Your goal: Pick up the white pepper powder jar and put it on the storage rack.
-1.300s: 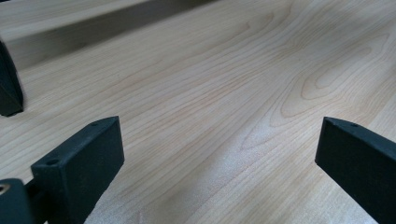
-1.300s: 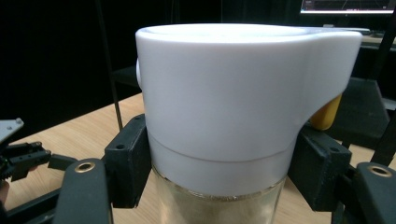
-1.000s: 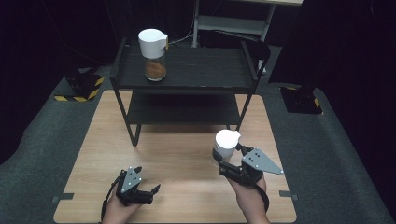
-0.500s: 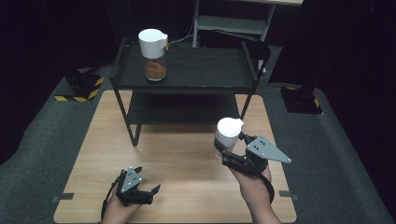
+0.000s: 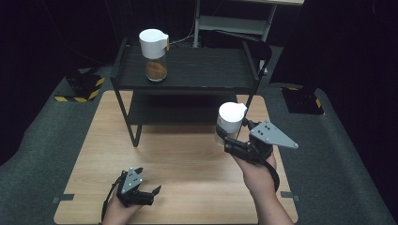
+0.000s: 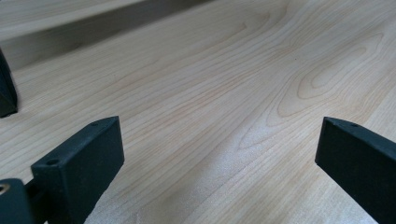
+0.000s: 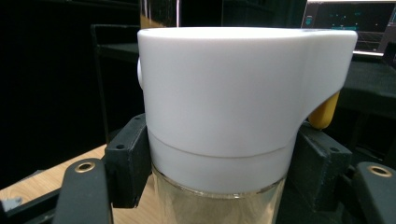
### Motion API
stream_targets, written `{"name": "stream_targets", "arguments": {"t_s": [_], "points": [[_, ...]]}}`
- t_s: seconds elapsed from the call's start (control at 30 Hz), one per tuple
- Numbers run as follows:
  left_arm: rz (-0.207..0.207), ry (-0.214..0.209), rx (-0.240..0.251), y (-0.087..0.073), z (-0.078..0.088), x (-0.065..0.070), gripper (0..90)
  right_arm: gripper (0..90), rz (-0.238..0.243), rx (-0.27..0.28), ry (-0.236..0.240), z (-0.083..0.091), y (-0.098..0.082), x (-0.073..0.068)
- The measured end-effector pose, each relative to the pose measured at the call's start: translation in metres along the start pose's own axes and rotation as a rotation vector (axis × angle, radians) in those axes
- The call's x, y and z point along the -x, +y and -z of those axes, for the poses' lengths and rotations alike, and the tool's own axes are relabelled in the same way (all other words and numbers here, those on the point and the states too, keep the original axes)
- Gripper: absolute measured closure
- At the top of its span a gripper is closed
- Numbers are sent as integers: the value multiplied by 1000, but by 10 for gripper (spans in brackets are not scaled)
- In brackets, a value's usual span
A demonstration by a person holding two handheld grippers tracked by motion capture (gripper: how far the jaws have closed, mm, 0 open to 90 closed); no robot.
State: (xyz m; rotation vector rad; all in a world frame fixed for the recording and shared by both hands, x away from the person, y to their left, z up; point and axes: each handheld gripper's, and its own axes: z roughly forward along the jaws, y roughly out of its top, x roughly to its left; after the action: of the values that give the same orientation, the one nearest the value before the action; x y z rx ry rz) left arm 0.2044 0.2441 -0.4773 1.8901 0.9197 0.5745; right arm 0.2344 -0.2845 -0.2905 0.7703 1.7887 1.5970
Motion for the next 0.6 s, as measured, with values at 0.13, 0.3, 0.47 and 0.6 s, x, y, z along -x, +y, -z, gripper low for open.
{"name": "stream_targets", "arguments": {"t_s": [0.13,0.3,0.47,0.6], "points": [[0,-2,0,0,0,0,14,302,5,6,-2,-3,8,2],[4,-4,0,0,0,0,14,302,14,8,-8,-8,23,5],[0,-6,-1,0,0,-1,14,302,35,11,-17,-12,35,5],[1,-8,0,0,0,-1,15,302,32,13,-19,-16,43,6]]}}
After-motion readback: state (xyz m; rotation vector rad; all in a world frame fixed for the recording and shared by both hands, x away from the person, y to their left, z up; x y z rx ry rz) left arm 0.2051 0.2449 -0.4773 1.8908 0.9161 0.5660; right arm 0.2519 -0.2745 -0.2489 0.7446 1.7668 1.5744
